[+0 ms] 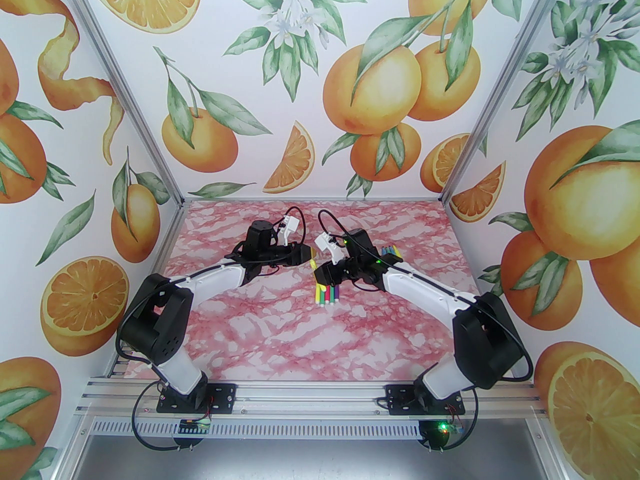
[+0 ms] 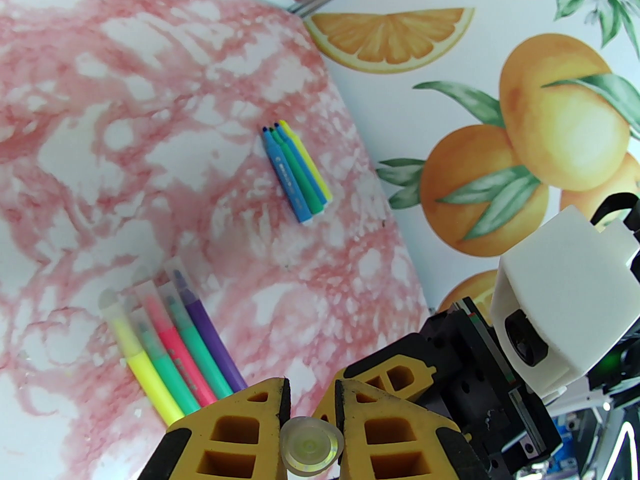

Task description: Open the pen caps

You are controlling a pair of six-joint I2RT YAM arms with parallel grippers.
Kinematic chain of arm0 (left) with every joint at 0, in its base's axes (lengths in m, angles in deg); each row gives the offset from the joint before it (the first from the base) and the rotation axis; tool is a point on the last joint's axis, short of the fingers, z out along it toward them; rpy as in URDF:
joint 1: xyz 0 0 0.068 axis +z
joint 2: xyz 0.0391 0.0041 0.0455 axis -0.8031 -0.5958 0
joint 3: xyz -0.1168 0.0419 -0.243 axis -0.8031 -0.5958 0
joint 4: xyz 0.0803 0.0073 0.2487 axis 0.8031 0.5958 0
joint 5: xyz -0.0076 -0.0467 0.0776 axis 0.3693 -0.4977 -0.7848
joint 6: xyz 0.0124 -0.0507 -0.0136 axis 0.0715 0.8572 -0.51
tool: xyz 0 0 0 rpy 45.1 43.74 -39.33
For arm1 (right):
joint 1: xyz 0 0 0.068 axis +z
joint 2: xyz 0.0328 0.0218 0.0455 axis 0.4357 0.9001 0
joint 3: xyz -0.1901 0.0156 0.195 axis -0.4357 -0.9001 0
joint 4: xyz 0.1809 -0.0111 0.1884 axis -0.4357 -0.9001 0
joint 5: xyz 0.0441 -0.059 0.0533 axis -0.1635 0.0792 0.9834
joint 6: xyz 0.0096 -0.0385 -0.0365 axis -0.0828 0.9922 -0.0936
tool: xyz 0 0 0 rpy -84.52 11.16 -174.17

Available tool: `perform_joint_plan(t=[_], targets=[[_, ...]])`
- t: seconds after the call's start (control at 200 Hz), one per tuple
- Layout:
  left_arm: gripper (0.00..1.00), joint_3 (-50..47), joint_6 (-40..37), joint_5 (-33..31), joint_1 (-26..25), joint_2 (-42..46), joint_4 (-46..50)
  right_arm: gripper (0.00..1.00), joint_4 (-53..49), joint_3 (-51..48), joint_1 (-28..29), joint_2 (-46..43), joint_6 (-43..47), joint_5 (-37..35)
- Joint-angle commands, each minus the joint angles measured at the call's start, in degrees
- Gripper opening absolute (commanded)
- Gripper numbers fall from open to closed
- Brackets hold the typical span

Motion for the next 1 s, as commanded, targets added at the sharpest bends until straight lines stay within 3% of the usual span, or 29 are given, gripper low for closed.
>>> perform_joint_plan(t=[0.0, 0.46, 0.886, 0.991], targets=[[0.00, 1.2, 0.2, 1.2, -0.1, 2.0, -2.0, 0.30, 2.4, -0.2, 0.5, 0.2, -0.5, 1.0], [0.00, 1.4, 1.6, 2.4, -0.1, 2.4, -3.0, 0.28, 3.5, -0.8, 0.5, 1.0, -0.7, 1.5], [0.00, 1.0, 2.3, 2.5, 0.7, 3.2, -3.6, 0.20, 2.8, -1.5, 0.5, 1.1, -0.1, 2.0], [0.00, 0.9, 2.4, 2.5, 1.0, 3.4, -3.6, 0.13, 2.8, -1.9, 0.5, 0.8, 0.1, 2.2]])
